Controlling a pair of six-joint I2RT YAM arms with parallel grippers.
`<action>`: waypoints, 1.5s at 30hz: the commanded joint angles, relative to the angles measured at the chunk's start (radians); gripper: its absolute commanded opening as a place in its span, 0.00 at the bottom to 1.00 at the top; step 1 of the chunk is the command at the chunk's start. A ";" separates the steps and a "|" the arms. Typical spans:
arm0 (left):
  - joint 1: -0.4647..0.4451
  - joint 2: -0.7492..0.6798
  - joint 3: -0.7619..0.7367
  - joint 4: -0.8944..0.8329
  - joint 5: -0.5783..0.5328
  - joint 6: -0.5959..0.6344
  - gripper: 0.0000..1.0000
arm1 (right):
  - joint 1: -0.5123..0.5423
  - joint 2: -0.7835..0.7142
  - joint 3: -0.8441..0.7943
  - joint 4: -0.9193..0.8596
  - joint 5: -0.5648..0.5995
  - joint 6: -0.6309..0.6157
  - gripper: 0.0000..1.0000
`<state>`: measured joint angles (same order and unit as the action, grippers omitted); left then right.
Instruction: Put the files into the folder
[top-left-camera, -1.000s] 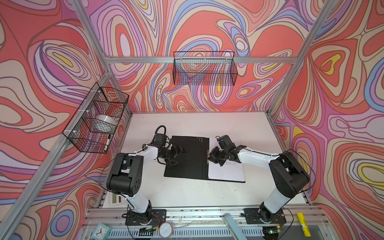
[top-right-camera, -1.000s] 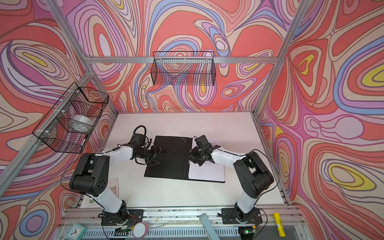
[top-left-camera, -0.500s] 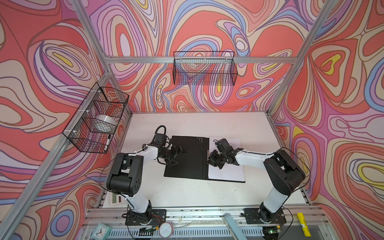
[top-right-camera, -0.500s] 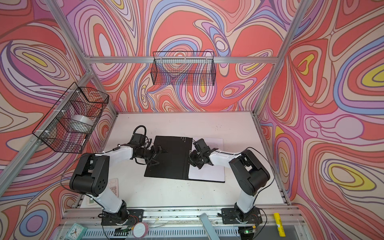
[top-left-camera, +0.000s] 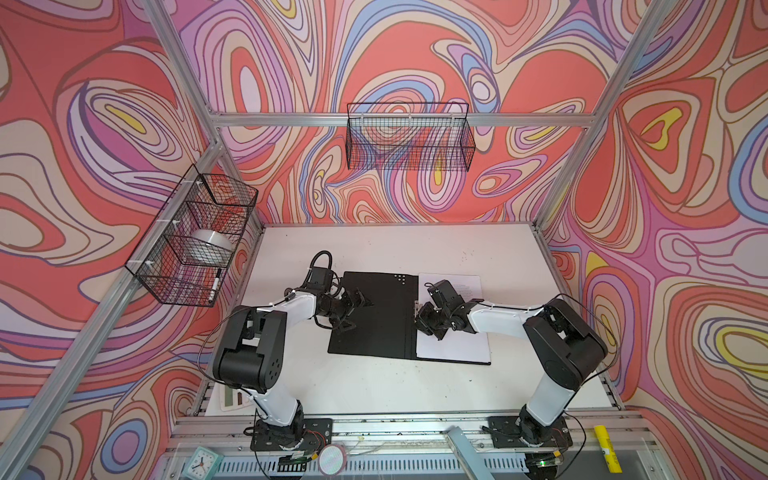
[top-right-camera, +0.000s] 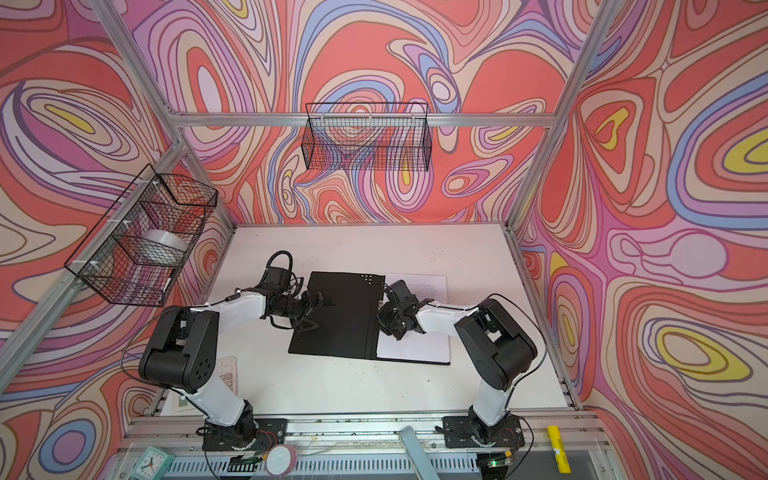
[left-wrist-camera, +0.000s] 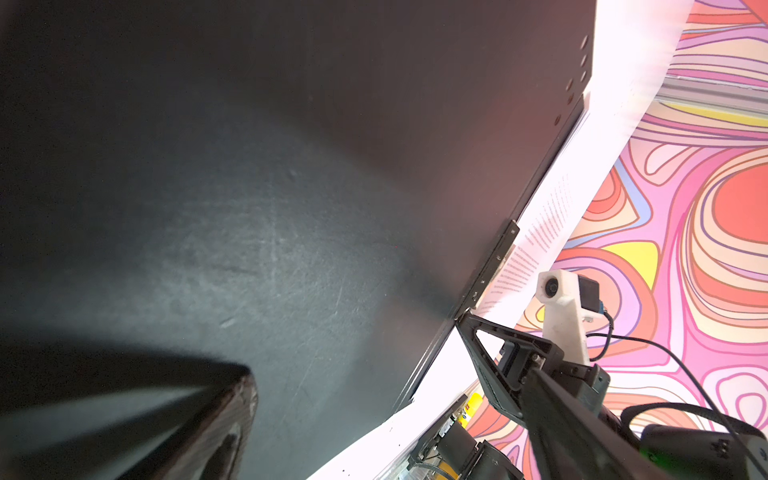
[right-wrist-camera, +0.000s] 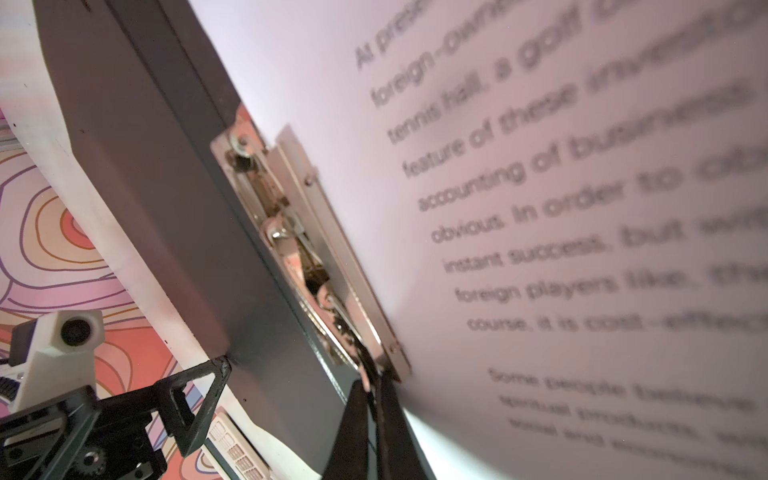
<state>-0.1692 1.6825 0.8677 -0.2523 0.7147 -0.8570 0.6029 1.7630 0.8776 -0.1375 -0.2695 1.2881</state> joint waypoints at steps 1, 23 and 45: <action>0.008 0.051 -0.052 -0.082 -0.124 0.022 1.00 | -0.003 0.111 -0.084 -0.259 0.164 0.008 0.00; 0.008 0.062 -0.061 -0.067 -0.109 0.012 1.00 | 0.012 0.132 0.024 -0.054 0.027 -0.131 0.00; 0.011 0.060 -0.060 -0.061 -0.093 0.007 1.00 | -0.042 0.143 0.140 -0.019 -0.103 -0.198 0.00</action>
<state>-0.1562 1.6825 0.8631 -0.2272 0.7086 -0.8570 0.5594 1.8637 1.0122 -0.1081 -0.3714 1.1027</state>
